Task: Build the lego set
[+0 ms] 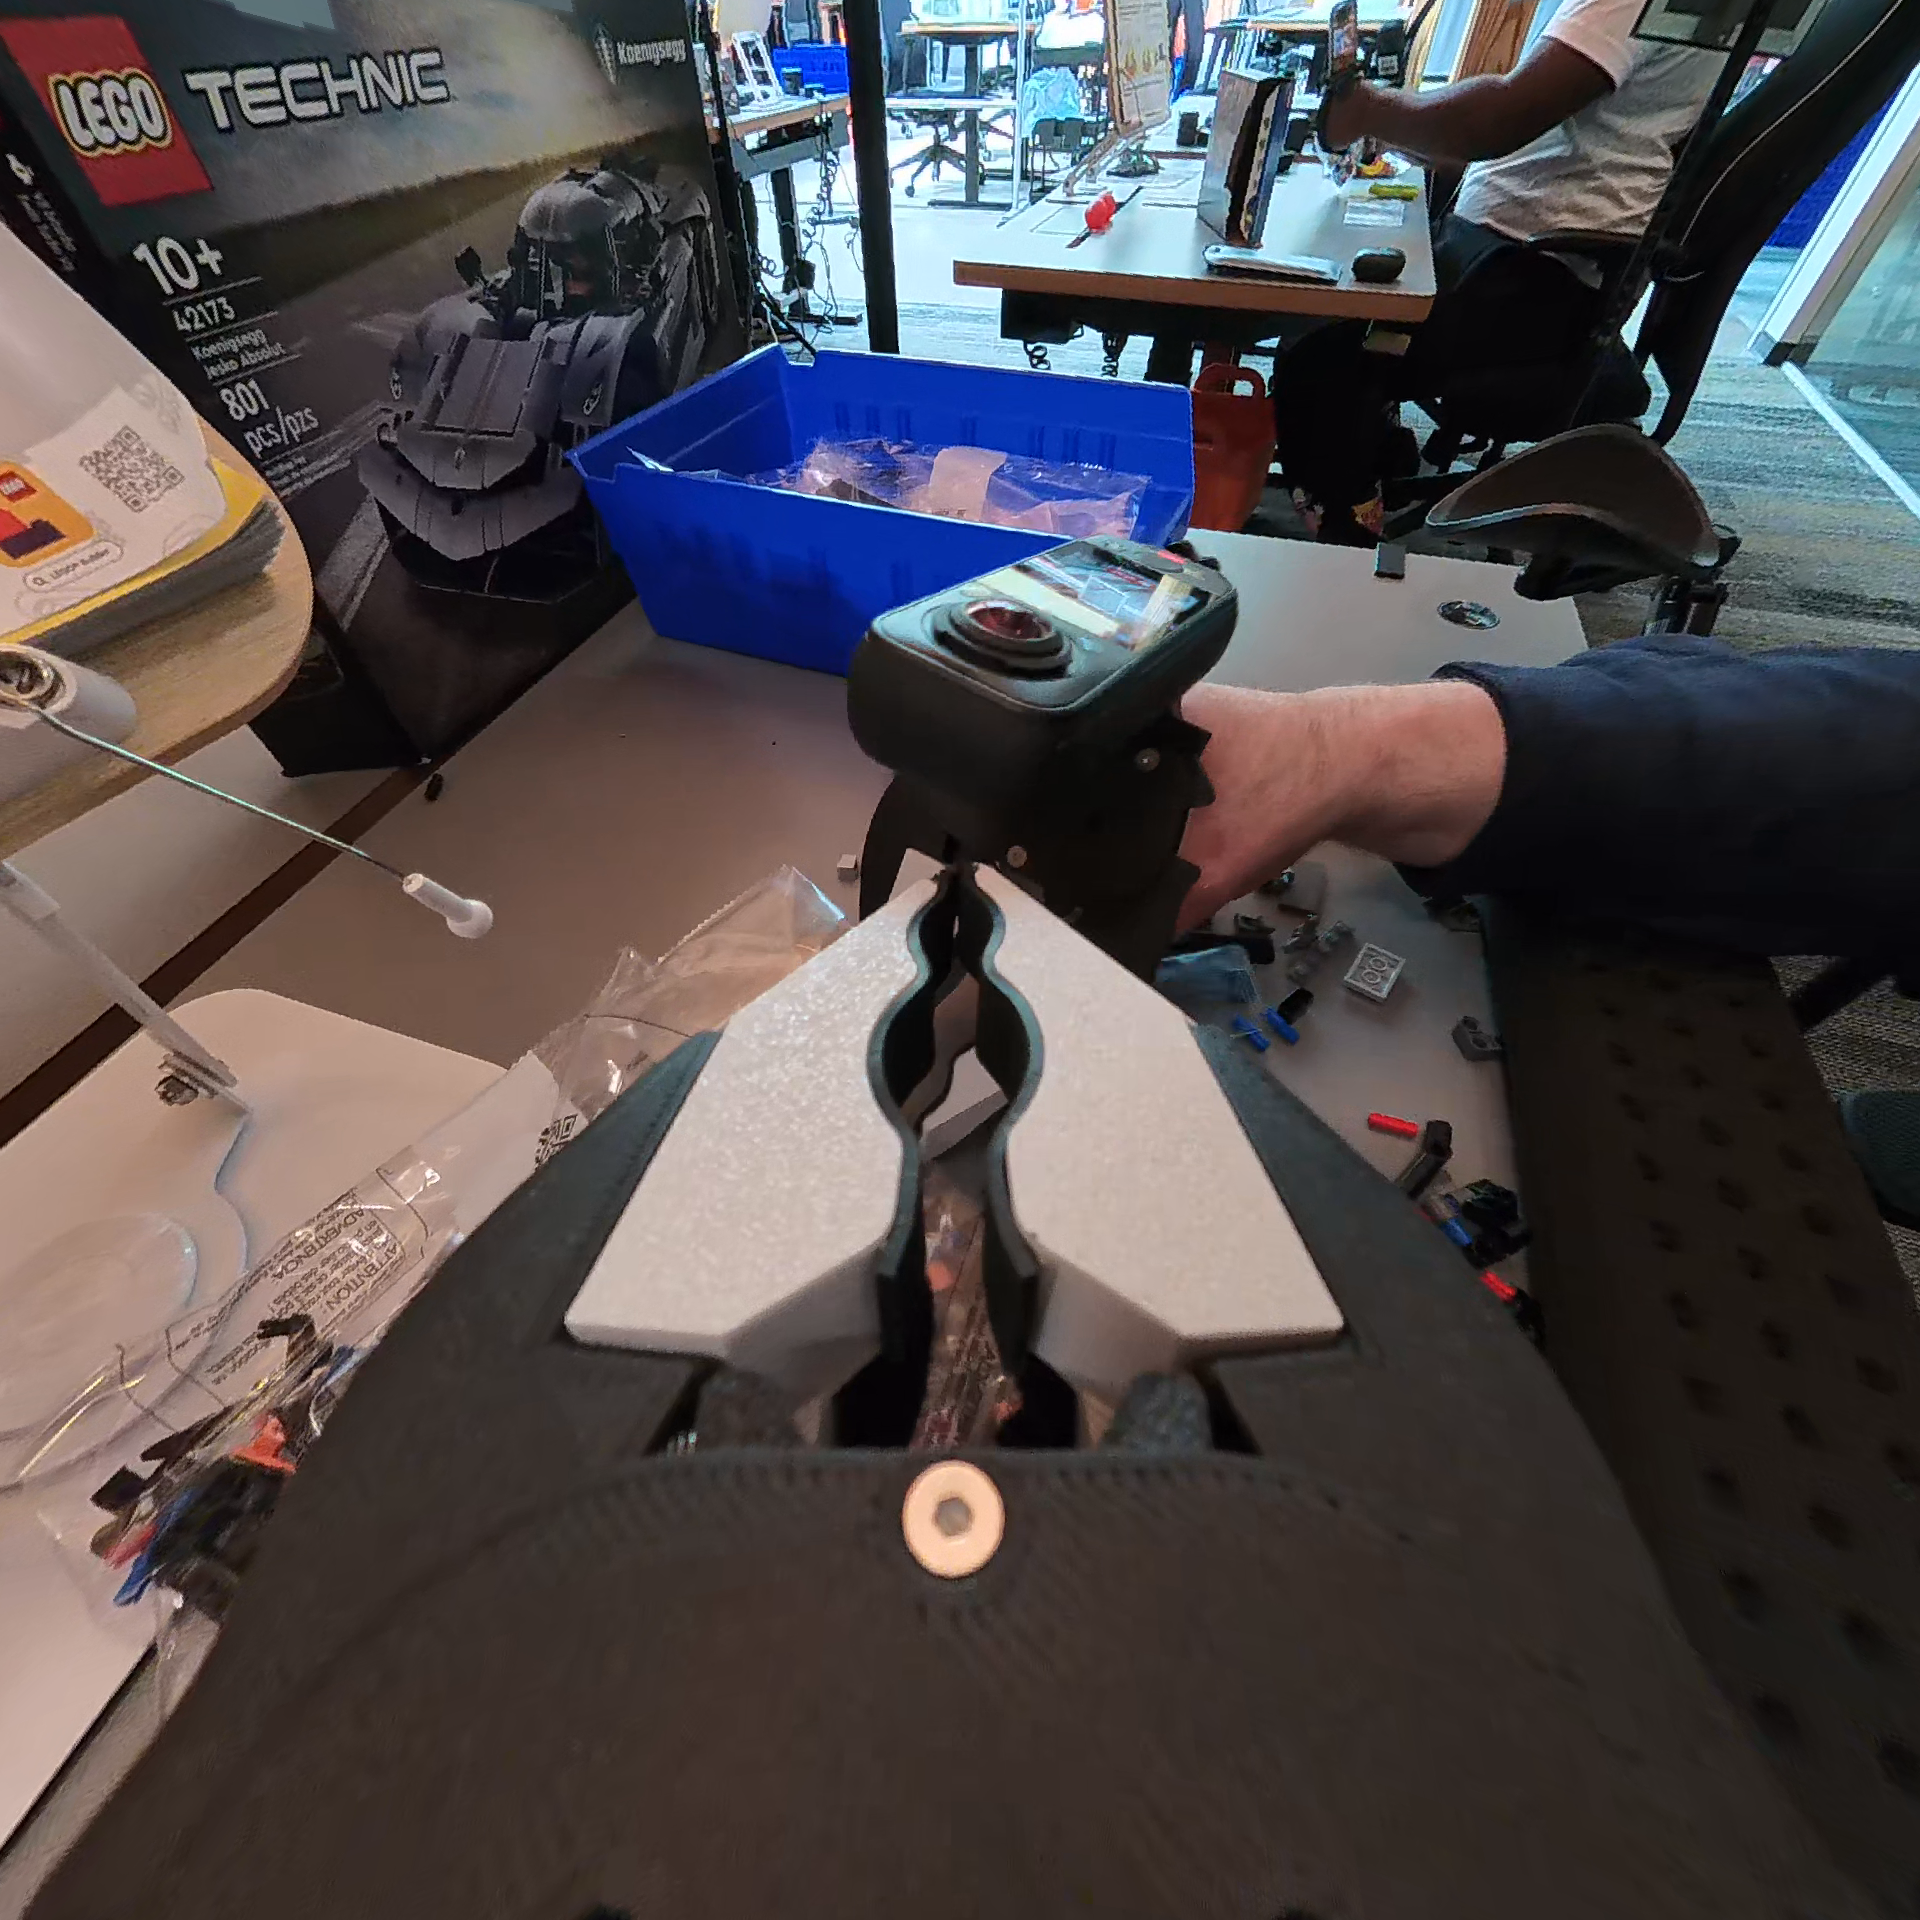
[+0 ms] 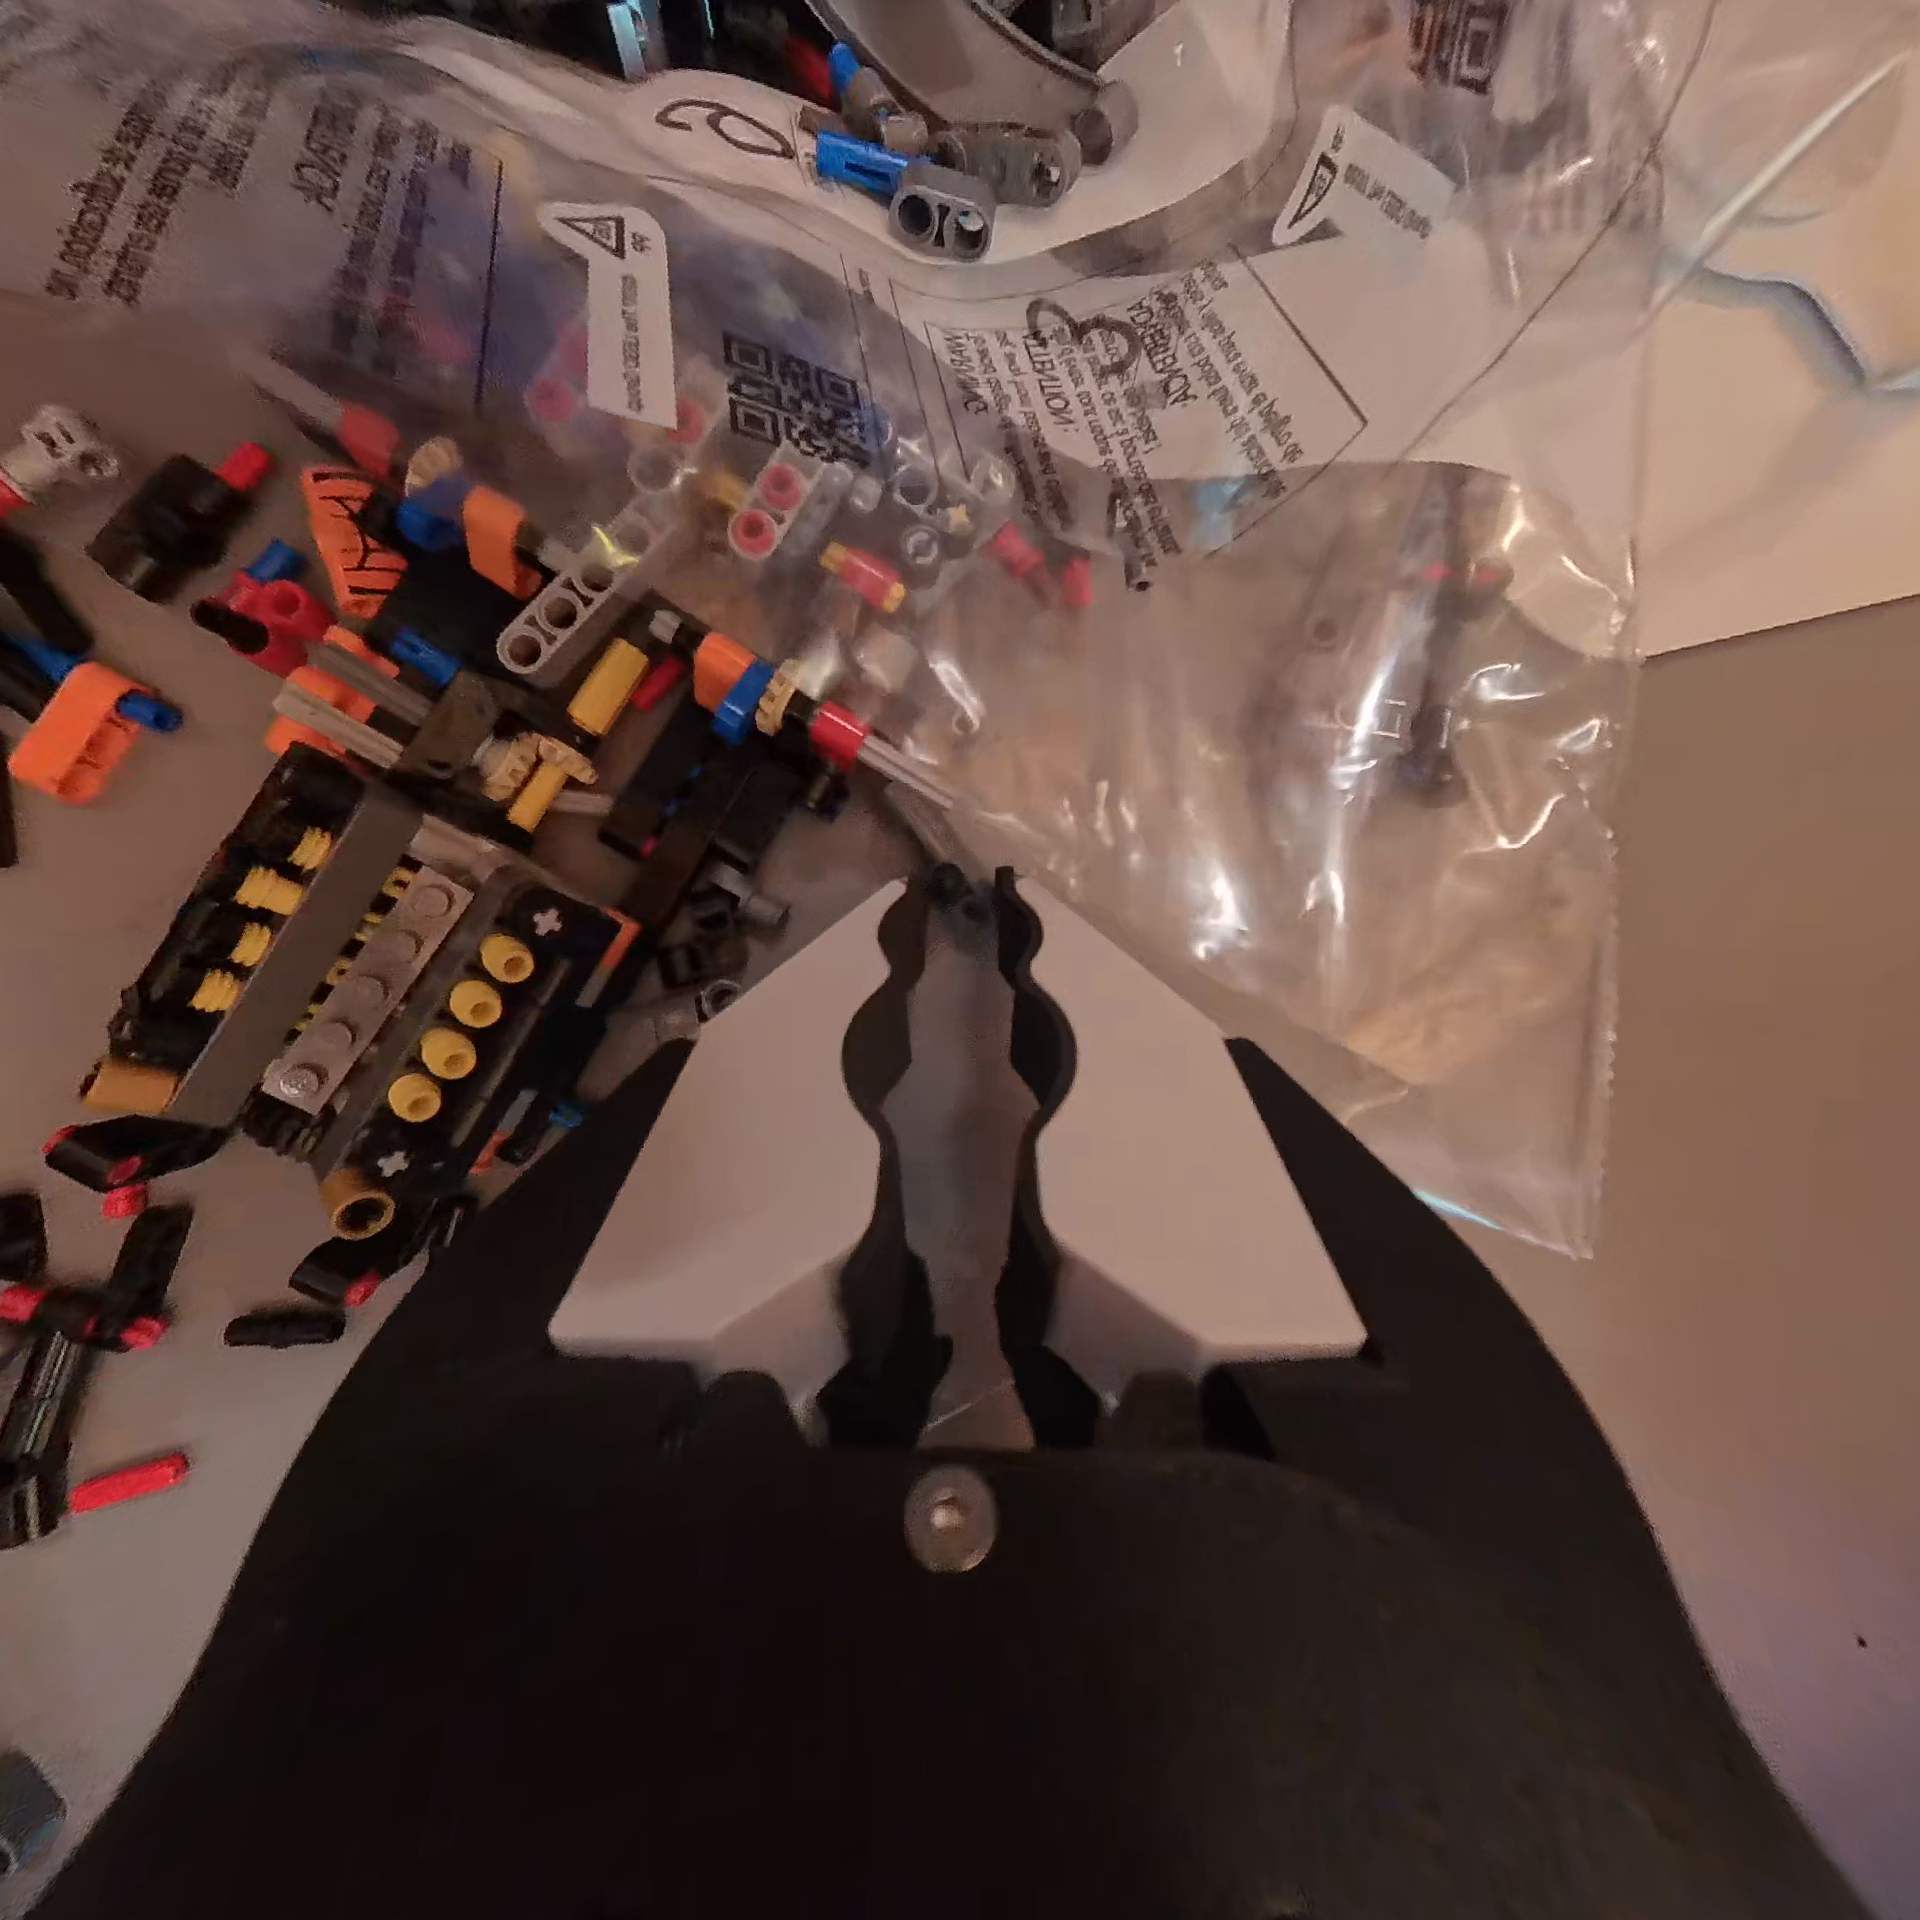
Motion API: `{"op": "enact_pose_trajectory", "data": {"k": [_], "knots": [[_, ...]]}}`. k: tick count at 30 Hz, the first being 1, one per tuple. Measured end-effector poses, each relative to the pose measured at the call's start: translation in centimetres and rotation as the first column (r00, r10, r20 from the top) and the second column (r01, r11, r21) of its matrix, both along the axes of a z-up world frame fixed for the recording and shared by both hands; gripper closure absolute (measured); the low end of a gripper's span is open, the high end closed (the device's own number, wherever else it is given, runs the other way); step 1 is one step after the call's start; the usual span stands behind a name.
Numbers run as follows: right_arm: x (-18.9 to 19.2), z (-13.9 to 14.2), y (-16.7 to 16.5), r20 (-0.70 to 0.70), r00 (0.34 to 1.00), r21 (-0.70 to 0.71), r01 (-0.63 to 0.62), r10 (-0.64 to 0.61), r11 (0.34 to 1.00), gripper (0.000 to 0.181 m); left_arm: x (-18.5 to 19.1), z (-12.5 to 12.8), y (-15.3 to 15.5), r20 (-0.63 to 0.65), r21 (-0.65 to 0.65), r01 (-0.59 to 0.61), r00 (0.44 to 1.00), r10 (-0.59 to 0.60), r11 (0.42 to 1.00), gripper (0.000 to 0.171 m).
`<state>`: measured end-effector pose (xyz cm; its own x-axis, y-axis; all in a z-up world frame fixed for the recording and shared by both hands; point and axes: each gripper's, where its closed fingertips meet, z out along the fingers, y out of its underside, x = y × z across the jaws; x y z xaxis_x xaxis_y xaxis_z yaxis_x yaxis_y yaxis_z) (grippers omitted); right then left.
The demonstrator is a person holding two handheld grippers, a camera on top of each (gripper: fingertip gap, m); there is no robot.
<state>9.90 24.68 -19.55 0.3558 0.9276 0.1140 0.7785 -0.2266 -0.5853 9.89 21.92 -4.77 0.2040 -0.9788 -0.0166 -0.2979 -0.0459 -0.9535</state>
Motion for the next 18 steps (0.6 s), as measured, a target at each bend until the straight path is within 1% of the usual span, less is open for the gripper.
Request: {"op": "enact_pose_trajectory", "data": {"k": [2,8,11,14,18], "knots": [[0.1,0.1,0.1,0.003,1.0,0.014,-0.001,0.001,1.0,0.173,0.0,0.0,0.0,-0.002,0.0,-0.001,1.0,0.001,1.0,0.171],[0.5,1.5,-1.2,-0.034,0.999,-0.019,-0.033,0.032,0.999,0.177,-0.3,-0.4,0.4,-0.024,0.01,-0.025,0.999,0.025,1.0,0.171],[0.4,3.2,-2.3,-0.141,0.989,-0.056,-0.058,0.05,0.997,0.177,-0.4,-0.8,0.6,-0.047,0.016,-0.032,0.998,0.033,0.999,0.171],[0.6,5.3,-2.7,-0.258,0.965,-0.073,-0.066,0.045,0.995,0.177,-0.4,-1.2,0.8,-0.069,0.025,-0.041,0.997,0.043,0.999,0.171],[0.6,8.5,-3.6,-0.44,0.896,-0.099,-0.115,0.061,0.988,0.177,-0.4,-1.1,0.9,-0.062,0.026,-0.049,0.997,0.051,0.998,0.165]]}}
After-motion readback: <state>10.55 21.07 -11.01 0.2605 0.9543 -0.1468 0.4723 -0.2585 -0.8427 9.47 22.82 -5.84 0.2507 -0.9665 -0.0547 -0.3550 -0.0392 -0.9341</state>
